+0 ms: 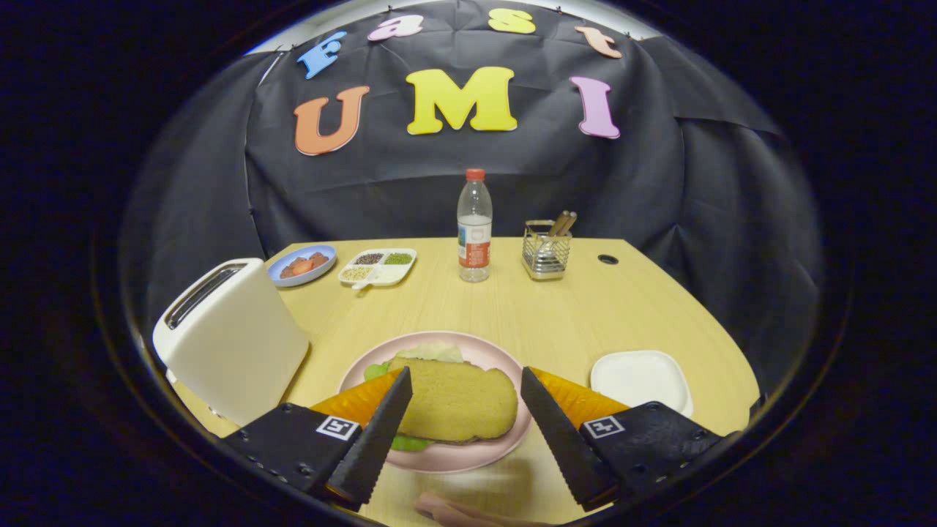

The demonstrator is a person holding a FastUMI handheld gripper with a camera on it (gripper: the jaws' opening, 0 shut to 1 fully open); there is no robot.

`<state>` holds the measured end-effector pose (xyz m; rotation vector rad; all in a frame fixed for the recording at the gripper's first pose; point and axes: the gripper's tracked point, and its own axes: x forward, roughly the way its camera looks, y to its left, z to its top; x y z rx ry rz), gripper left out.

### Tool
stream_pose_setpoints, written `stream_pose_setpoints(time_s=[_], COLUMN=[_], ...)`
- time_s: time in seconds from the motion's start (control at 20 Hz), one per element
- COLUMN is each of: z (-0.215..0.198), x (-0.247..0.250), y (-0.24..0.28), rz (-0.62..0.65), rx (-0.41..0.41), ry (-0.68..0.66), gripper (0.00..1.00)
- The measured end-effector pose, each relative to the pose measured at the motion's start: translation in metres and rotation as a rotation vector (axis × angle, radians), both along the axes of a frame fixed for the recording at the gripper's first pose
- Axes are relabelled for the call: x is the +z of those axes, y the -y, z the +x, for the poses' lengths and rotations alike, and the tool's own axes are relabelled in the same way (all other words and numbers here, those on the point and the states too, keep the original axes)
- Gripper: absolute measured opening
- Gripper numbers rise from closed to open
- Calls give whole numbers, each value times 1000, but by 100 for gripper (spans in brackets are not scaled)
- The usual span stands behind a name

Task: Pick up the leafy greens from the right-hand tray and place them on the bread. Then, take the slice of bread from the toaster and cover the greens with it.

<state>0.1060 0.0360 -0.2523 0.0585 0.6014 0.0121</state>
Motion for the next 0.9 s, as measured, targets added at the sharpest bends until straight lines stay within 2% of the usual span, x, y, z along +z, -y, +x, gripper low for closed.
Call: stream_pose_setpoints(time_s=[0.3,0.7,0.9], z=[-47,-142,-193], x=[65,173,193], y=[-3,35,47], rz=[-3,-5,11], rx=[58,-16,-6], ry=[114,388,449], gripper=[95,94,94])
